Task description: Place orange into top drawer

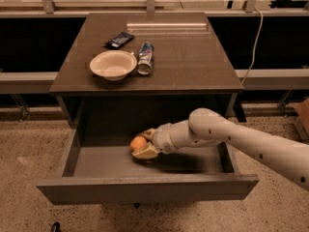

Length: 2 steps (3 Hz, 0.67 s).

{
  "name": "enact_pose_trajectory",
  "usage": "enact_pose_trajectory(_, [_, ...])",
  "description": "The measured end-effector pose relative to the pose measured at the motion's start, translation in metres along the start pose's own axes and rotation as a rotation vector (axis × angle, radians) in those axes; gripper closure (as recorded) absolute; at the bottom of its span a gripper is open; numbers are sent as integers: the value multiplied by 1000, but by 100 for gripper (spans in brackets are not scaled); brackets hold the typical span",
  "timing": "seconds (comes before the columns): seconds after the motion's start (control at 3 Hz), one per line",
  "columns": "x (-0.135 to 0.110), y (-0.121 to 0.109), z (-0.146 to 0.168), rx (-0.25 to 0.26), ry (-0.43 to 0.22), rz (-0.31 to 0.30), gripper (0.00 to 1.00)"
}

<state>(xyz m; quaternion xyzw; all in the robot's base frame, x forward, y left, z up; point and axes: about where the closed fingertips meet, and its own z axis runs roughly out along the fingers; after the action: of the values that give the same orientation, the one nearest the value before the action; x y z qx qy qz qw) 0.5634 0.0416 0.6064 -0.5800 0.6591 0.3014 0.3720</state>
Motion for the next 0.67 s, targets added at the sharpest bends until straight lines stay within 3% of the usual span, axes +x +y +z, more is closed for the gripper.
enact_pose_trajectory(0.67, [-2, 2, 3, -7, -2, -1, 28])
